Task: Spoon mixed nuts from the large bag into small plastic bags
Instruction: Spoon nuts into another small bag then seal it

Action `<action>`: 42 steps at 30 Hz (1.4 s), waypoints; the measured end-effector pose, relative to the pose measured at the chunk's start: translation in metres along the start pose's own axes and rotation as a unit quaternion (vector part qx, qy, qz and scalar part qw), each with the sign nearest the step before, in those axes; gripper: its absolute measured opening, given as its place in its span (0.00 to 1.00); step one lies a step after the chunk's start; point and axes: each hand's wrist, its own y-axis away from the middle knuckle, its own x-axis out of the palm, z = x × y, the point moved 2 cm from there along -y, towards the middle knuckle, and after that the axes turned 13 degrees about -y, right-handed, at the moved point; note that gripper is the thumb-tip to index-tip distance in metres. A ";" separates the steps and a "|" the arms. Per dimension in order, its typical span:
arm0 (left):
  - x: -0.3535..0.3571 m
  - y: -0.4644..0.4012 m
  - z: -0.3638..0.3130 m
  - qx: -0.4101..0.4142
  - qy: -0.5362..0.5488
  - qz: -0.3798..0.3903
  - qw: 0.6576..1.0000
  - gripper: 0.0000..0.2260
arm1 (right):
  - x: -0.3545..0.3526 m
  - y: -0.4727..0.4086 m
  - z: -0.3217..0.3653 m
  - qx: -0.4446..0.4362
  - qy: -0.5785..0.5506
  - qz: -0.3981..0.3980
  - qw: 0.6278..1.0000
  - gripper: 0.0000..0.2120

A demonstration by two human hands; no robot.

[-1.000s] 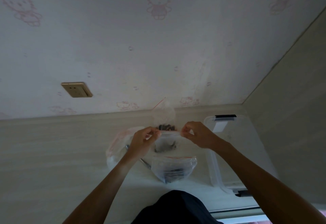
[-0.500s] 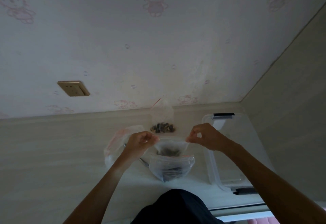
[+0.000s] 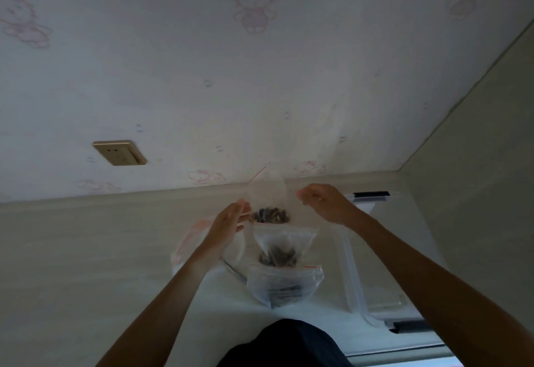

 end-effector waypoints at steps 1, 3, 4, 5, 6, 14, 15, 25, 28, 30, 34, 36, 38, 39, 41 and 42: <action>0.002 -0.008 -0.002 -0.027 0.023 -0.010 0.999 0.21 | 0.001 -0.009 0.002 0.021 -0.023 -0.016 0.999 0.20; 0.006 -0.022 -0.004 -0.073 0.065 -0.018 0.995 0.22 | 0.005 -0.026 0.004 0.067 -0.079 -0.035 0.994 0.20; 0.009 -0.028 -0.004 -0.090 0.079 -0.016 0.993 0.23 | 0.007 -0.033 0.005 0.093 -0.108 -0.037 0.989 0.22; 0.011 -0.032 -0.005 -0.101 0.087 -0.012 0.991 0.23 | 0.010 -0.039 0.005 0.118 -0.136 -0.037 0.983 0.25; 0.013 -0.036 -0.007 -0.107 0.092 -0.008 0.990 0.22 | 0.013 -0.045 0.004 0.140 -0.159 -0.035 0.977 0.29; 0.027 -0.052 -0.020 -0.162 0.231 0.030 0.959 0.12 | 0.034 -0.064 -0.004 0.195 -0.215 -0.029 0.956 0.35; 0.026 -0.053 -0.021 -0.159 0.238 0.024 0.958 0.11 | 0.035 -0.064 -0.004 0.188 -0.221 -0.033 0.956 0.34; 0.012 -0.055 -0.032 0.031 0.026 -0.090 0.995 0.04 | 0.013 -0.044 0.002 0.054 -0.163 -0.072 0.983 0.09; 0.007 -0.053 -0.031 0.099 -0.018 -0.113 0.989 0.05 | -0.001 -0.031 -0.002 0.030 -0.111 -0.076 0.990 0.10; 0.008 -0.051 -0.031 0.119 -0.027 -0.101 0.987 0.05 | -0.007 -0.024 -0.005 0.012 -0.061 -0.077 0.995 0.11; 0.026 -0.050 -0.036 0.150 -0.067 -0.067 0.984 0.04 | -0.009 -0.017 0.001 -0.035 0.058 -0.086 0.994 0.07; 0.033 -0.049 -0.040 0.160 -0.083 -0.068 0.981 0.04 | -0.006 -0.016 0.011 -0.058 0.075 -0.068 0.993 0.05; 0.035 -0.048 -0.044 0.160 -0.059 -0.085 0.982 0.05 | -0.005 -0.016 0.019 -0.077 0.091 -0.058 0.991 0.06; 0.034 -0.048 -0.045 0.158 -0.041 -0.095 0.982 0.06 | -0.006 -0.017 0.022 -0.084 0.101 -0.058 0.990 0.07; 0.031 -0.046 -0.044 0.158 -0.021 -0.108 0.981 0.05 | -0.008 -0.016 0.026 -0.093 0.121 -0.059 0.987 0.08; 0.030 -0.045 -0.042 0.159 -0.016 -0.108 0.981 0.04 | -0.008 -0.016 0.027 -0.096 0.127 -0.056 0.986 0.08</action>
